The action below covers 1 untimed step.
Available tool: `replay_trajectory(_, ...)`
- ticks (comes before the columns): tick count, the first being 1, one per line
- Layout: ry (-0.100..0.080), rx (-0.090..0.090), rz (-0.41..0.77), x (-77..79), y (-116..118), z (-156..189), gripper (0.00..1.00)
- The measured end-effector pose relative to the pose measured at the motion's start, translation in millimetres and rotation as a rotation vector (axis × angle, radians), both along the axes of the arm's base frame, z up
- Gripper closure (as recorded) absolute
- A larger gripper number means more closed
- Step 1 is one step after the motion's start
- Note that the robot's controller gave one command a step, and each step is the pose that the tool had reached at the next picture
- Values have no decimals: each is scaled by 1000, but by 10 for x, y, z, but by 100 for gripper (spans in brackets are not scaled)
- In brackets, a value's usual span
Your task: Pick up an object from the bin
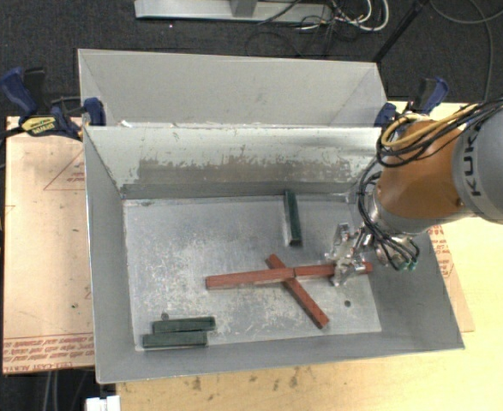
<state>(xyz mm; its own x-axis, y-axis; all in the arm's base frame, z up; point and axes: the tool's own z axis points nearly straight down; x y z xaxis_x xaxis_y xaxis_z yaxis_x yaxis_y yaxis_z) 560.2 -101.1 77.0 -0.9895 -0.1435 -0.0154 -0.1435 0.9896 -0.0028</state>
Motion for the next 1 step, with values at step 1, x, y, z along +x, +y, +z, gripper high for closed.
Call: replay_trajectory(1,12,1,-25,55,-10,1285,100)
